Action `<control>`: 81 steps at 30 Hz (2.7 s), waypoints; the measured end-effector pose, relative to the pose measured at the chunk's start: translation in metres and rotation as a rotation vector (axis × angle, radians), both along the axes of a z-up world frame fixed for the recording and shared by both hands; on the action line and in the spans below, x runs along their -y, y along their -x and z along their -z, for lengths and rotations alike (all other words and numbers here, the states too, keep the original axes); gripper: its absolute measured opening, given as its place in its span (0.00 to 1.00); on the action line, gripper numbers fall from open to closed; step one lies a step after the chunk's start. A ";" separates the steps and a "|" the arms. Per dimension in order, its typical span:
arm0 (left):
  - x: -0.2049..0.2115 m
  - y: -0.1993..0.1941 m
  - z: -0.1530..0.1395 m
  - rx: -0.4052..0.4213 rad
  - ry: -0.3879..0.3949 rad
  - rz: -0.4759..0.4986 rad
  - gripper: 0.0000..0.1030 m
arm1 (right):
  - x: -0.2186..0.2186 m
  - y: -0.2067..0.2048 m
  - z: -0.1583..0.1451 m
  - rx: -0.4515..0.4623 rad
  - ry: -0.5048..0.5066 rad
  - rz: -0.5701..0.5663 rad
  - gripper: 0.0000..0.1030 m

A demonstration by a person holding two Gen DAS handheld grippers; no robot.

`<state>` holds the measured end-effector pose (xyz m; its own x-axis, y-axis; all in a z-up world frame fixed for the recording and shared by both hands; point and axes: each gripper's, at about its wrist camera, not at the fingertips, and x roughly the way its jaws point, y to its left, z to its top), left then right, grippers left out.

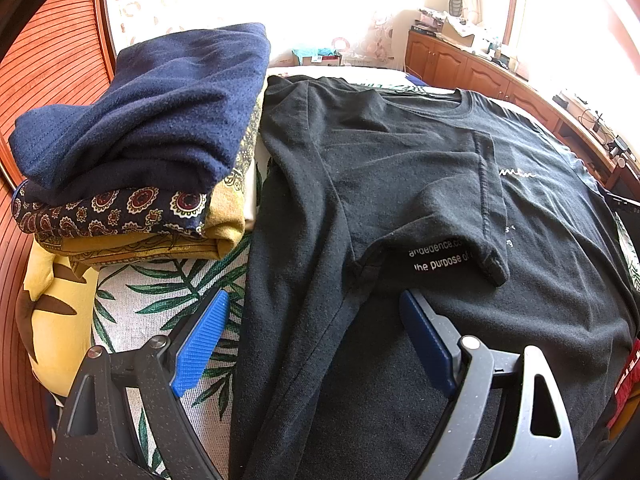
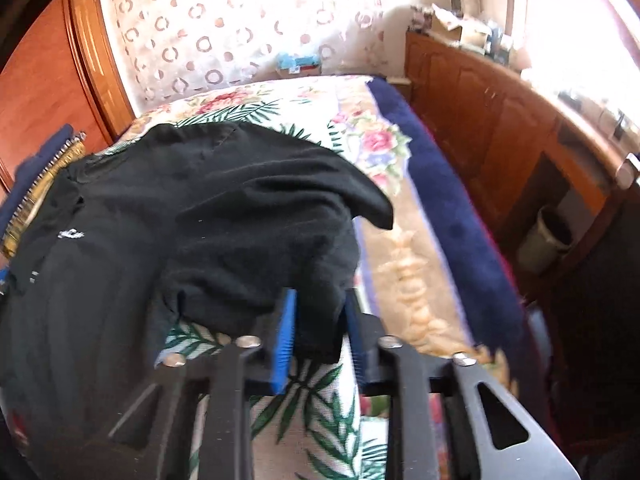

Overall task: Fold small clothes
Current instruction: 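Grasp the shirt hem with the right gripper, then lift the hem and fold it toward the collar, open right gripper, then regrasp the folded hem edge with the right gripper and smooth it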

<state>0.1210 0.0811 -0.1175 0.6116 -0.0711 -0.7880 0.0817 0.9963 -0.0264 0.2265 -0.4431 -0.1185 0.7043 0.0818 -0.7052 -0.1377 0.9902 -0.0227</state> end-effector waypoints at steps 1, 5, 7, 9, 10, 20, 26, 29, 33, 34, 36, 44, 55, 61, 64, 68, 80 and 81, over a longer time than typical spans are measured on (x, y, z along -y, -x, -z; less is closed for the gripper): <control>0.000 0.000 0.000 0.000 0.000 0.000 0.84 | 0.001 0.003 -0.001 0.013 0.002 -0.002 0.09; 0.000 0.000 0.000 0.000 0.000 0.000 0.84 | 0.001 0.012 -0.013 0.074 -0.011 -0.015 0.05; 0.000 0.000 0.000 0.000 0.000 0.000 0.84 | -0.004 0.013 -0.018 0.093 -0.024 -0.037 0.04; 0.000 0.000 0.000 0.000 0.000 0.000 0.84 | -0.009 0.015 -0.025 0.111 -0.026 -0.056 0.04; 0.000 0.000 0.000 0.000 0.000 0.000 0.84 | -0.014 0.016 -0.030 0.122 -0.032 -0.074 0.04; 0.000 0.000 0.000 0.000 0.001 0.000 0.84 | -0.123 0.037 -0.048 0.158 -0.048 -0.377 0.04; 0.000 0.000 0.000 0.000 0.000 0.000 0.84 | -0.160 0.053 -0.006 0.043 -0.013 -0.468 0.14; 0.000 0.000 0.000 0.000 0.000 0.000 0.84 | -0.157 0.047 0.003 0.004 0.000 -0.431 0.25; 0.000 0.000 0.000 0.000 0.000 0.000 0.84 | -0.145 0.044 -0.005 0.015 0.000 -0.386 0.35; 0.000 0.000 0.000 0.000 0.000 0.000 0.84 | -0.142 0.040 -0.006 0.024 0.006 -0.367 0.37; 0.000 0.001 0.000 0.000 0.000 0.000 0.84 | -0.134 0.033 -0.007 0.028 0.008 -0.335 0.38; 0.000 0.000 0.000 0.001 0.000 0.000 0.84 | -0.129 -0.010 0.002 -0.031 0.002 -0.209 0.38; 0.000 0.000 0.000 0.001 0.001 0.000 0.84 | -0.152 -0.047 0.009 -0.023 0.052 -0.199 0.17; -0.001 0.000 0.000 0.001 0.001 0.000 0.84 | -0.171 -0.054 0.001 0.027 0.029 -0.277 0.05; -0.001 0.000 0.000 0.001 0.001 0.000 0.84 | -0.193 -0.053 -0.013 0.058 0.013 -0.336 0.05; 0.000 0.001 0.000 0.001 0.001 0.000 0.84 | -0.234 -0.057 -0.025 0.063 0.004 -0.412 0.05; -0.001 0.000 0.000 0.001 0.001 -0.001 0.84 | -0.245 -0.071 -0.015 0.059 0.059 -0.392 0.29; -0.001 0.001 0.000 0.001 0.001 -0.001 0.84 | -0.239 -0.073 -0.010 0.054 0.068 -0.379 0.29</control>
<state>0.1205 0.0819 -0.1177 0.6126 -0.0713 -0.7872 0.0812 0.9963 -0.0271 0.2996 -0.2040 -0.1087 0.6692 0.2977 -0.6809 -0.4906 0.8652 -0.1039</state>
